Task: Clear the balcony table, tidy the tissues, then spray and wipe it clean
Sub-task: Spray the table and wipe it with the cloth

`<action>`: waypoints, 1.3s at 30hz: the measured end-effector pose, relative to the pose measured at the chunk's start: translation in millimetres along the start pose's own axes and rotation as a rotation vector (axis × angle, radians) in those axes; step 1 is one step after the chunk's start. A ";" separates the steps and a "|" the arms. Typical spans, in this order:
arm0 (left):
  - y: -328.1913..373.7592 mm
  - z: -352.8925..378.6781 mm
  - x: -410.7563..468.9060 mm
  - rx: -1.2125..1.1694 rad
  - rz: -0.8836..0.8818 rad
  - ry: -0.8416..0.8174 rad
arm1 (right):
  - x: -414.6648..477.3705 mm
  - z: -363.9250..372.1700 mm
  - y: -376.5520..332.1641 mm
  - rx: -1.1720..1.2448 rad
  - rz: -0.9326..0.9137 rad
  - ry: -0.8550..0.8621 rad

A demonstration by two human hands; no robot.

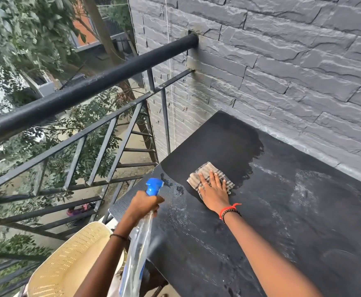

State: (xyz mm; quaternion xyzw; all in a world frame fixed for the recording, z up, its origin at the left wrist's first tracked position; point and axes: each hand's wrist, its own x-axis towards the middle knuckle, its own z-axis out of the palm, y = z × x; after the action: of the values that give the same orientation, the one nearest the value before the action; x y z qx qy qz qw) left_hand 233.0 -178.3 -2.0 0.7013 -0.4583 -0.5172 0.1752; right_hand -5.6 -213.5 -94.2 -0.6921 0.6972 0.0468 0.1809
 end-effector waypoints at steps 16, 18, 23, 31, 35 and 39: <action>-3.3 -51.8 22.0 -0.084 -0.027 0.040 | -42.6 37.1 -53.5 -0.185 -0.305 0.031; -6.5 -54.2 24.7 -0.105 -0.042 0.047 | -37.4 27.1 -40.6 -0.191 -0.267 0.050; -21.1 -67.9 32.8 -0.095 -0.048 0.019 | 16.6 7.8 -64.9 -0.137 -0.145 0.043; -28.0 -90.4 45.5 -0.073 -0.015 0.044 | 21.6 26.5 -136.5 -0.154 -0.303 0.019; -29.1 -96.5 48.7 -0.087 -0.022 0.043 | -6.3 30.9 -109.2 -0.196 -0.380 0.019; -32.0 -97.8 51.3 -0.094 -0.029 0.037 | 10.2 16.2 -93.2 -0.169 -0.294 0.014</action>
State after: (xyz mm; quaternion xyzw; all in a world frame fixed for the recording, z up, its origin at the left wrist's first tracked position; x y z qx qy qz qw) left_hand 336.8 -226.3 -14.5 0.7084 -0.4200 -0.5274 0.2089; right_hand 89.2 -221.5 -95.3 -0.7998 0.5831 0.0736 0.1220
